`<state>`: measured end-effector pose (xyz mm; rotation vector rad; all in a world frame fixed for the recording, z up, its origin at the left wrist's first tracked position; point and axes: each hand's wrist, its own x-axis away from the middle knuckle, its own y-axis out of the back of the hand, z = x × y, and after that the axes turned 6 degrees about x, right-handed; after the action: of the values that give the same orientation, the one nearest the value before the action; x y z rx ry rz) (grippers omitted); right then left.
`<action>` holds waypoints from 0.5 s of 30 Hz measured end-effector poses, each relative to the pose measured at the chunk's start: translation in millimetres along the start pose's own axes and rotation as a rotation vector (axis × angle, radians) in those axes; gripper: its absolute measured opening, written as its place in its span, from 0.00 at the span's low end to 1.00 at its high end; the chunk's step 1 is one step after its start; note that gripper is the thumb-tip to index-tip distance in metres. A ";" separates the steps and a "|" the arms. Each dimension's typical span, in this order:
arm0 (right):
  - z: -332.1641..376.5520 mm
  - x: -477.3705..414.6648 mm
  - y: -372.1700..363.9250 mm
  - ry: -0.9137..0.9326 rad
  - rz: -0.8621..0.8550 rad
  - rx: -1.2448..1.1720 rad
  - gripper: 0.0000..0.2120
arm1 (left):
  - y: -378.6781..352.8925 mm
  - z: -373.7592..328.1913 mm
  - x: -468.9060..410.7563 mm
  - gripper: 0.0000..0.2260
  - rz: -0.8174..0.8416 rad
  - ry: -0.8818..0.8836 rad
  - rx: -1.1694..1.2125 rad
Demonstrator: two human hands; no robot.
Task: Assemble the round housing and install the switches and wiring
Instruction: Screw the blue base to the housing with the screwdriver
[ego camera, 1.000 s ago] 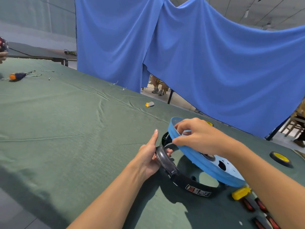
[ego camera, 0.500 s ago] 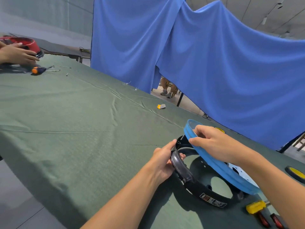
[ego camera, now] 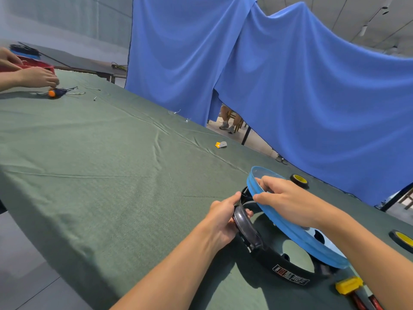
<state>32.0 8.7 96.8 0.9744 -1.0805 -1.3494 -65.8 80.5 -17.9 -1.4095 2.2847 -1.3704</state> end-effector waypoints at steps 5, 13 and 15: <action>6.8 3.1 -0.7 0.002 0.046 -0.016 0.12 | 0.3 0.6 0.8 0.18 0.007 -0.005 0.019; 1.9 3.3 4.1 -0.008 0.018 0.003 0.13 | 1.1 0.6 0.1 0.21 0.007 -0.001 -0.037; 0.4 2.8 4.7 -0.001 0.014 0.019 0.13 | 0.6 0.4 0.2 0.21 0.016 -0.003 -0.029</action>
<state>32.5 6.1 101.6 0.9781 -1.1006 -1.3308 -66.1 80.2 -18.5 -1.3971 2.3181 -1.3352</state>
